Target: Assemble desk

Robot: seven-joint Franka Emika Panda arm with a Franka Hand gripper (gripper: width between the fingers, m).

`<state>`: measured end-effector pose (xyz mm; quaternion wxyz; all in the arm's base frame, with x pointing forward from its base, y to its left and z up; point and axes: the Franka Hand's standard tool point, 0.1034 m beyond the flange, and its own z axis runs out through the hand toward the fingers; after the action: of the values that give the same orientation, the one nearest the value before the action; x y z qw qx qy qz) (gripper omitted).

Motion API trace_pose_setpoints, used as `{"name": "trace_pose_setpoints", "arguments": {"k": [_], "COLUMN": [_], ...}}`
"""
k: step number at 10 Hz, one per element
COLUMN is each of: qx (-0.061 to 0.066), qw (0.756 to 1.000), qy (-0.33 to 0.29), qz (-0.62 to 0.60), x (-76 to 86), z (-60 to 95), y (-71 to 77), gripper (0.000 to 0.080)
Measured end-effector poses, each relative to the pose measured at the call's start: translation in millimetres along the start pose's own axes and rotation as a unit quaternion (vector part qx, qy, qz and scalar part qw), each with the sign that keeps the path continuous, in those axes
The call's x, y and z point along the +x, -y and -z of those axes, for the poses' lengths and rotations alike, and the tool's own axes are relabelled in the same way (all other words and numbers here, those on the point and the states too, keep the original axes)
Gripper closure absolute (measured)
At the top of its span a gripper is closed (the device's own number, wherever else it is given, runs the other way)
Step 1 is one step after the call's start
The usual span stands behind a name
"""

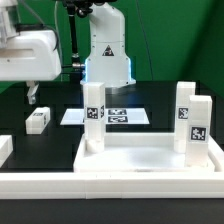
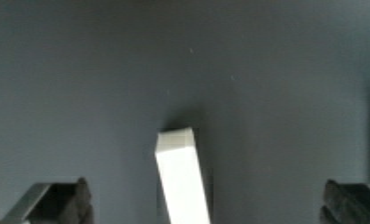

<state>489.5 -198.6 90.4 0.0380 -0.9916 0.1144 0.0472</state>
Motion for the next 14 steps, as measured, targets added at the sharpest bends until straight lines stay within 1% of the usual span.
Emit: {"name": "trace_pose_setpoints", "arguments": {"k": [1,2,3,4,5,6,8,9,10,11,12,14], "qx": [0.004,0.012,0.031,0.046,0.050,0.059,0.057,0.054,0.055,0.055,0.055,0.053], "qw": [0.999,0.998,0.992,0.980,0.972,0.961,0.944,0.938,0.934,0.930,0.929,0.930], "qy": [0.038,0.064,0.126,0.192,0.229,0.272,0.325,0.342,0.352,0.362,0.367,0.363], "qz": [-0.002,0.004,0.001,-0.002,-0.001,-0.004,-0.001,0.000,0.000,-0.002,-0.004,-0.003], "x": [0.0,-2.5,-20.3,-28.4,-32.6,-39.0,-38.7,-39.9,-41.3,-46.9,-49.4,-47.4], "z": [-1.3,-6.5,-21.1,-32.5,-37.7,-41.1,-42.1,-44.5,-48.8,-55.4,-58.2,-57.7], "y": [0.1,0.6,-1.9,-5.0,-4.9,-3.1,-4.7,-6.4,-8.1,-10.7,-11.4,-12.1], "gripper": [0.0151,0.0151,0.0151,0.0151,0.0151,0.0151,0.0151,0.0151,0.0151,0.0151,0.0151,0.0151]}}
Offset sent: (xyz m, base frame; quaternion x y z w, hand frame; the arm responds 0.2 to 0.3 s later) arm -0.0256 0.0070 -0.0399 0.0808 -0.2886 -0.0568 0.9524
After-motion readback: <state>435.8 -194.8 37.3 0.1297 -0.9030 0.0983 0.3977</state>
